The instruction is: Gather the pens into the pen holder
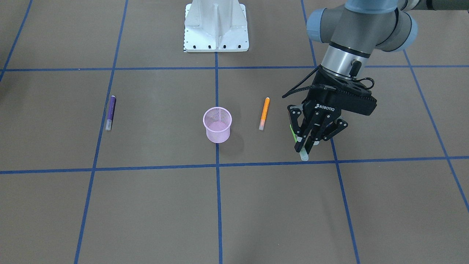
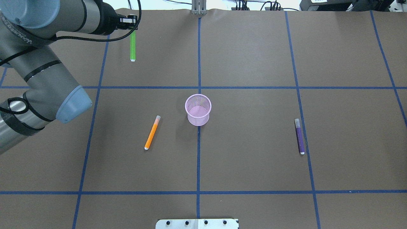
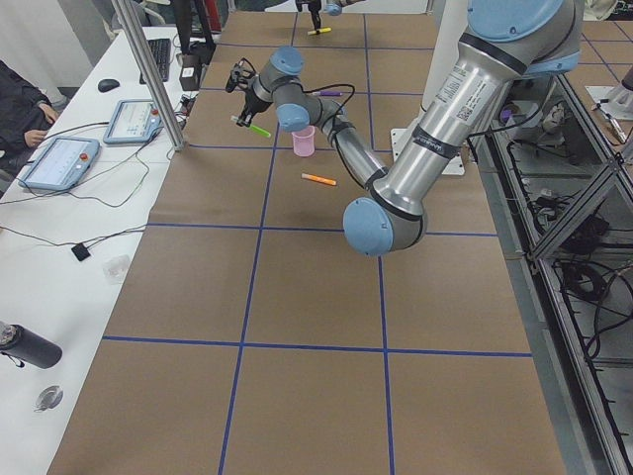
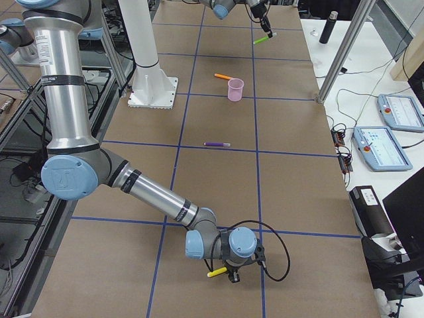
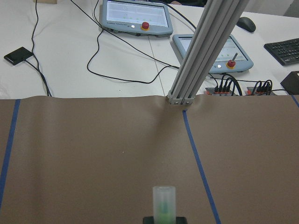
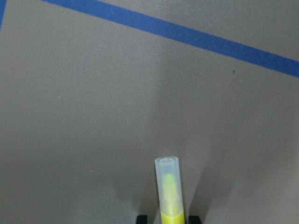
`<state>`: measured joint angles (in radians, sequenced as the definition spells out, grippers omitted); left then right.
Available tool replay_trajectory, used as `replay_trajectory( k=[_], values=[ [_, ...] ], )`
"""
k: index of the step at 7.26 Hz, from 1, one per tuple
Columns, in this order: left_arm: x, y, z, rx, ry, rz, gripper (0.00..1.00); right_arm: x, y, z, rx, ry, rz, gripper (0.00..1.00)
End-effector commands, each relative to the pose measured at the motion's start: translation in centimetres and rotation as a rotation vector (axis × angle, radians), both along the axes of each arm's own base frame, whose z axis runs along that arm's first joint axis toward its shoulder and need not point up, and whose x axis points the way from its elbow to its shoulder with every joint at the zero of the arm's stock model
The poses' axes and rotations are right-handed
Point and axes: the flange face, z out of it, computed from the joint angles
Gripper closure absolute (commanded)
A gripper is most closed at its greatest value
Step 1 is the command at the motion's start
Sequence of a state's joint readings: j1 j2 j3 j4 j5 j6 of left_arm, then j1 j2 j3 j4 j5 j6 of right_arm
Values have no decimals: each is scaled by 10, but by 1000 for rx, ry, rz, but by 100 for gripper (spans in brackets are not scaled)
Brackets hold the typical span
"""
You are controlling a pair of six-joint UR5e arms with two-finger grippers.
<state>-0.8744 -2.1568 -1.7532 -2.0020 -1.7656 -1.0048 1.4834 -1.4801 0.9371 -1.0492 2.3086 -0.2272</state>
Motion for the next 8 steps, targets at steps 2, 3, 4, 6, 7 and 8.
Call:
replay_trajectory(
  k=[2,3,4,6,7,8],
  values=[
    [0,0,0,0,0,0,100,0,2,2,-2,0,-3,93],
    [0,0,0,1,-1,1,100,0,-1,-1,6,-4,-5,100],
    [-1,1,-2,9,2,2,100,-1,-8,-10,40,-8,-21,100],
    [-9,11,-17,79,61,1,100,0,-26,-50,88,-103,16,100],
    [-9,18,-23,130,95,-15,100,1,-37,-84,122,-169,43,100],
    [21,42,-28,186,132,-20,100,10,-46,-125,161,-176,99,100]
  ],
)
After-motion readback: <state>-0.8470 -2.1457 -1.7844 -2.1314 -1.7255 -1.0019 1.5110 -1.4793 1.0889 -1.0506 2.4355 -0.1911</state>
